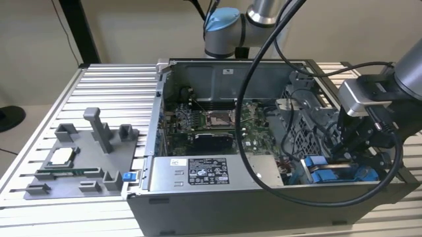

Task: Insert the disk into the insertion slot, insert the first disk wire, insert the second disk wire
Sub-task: 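Insert the second disk wire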

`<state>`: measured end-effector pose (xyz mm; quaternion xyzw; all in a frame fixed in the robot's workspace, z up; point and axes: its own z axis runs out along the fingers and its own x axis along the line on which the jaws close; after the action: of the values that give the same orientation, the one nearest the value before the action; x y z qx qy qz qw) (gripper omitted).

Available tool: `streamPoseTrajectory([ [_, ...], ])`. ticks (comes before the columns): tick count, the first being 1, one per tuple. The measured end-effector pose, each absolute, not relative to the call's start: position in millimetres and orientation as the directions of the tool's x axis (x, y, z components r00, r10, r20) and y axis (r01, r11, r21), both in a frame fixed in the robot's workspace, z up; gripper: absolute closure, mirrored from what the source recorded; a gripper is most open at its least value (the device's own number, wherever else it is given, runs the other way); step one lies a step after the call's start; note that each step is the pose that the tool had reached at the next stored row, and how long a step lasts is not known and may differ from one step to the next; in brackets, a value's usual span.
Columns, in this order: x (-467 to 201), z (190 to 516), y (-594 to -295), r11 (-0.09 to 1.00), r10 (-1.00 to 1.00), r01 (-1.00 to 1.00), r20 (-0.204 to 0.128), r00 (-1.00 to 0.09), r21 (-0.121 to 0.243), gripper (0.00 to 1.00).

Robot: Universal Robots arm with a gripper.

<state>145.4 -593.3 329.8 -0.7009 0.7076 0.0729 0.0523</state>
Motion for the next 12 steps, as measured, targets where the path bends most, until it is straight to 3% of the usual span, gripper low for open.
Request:
streamPoseTrajectory([
  [1, 145, 330, -593, 0.007, -0.984, -1.000, -0.177, -0.012, 0.030, 1.00],
  [2, 145, 331, -593, 0.007, -0.984, -1.000, -0.179, -0.013, 0.030, 0.00],
  [12, 145, 377, -593, 0.008, -0.984, -0.999, -0.177, -0.013, 0.031, 0.00],
])
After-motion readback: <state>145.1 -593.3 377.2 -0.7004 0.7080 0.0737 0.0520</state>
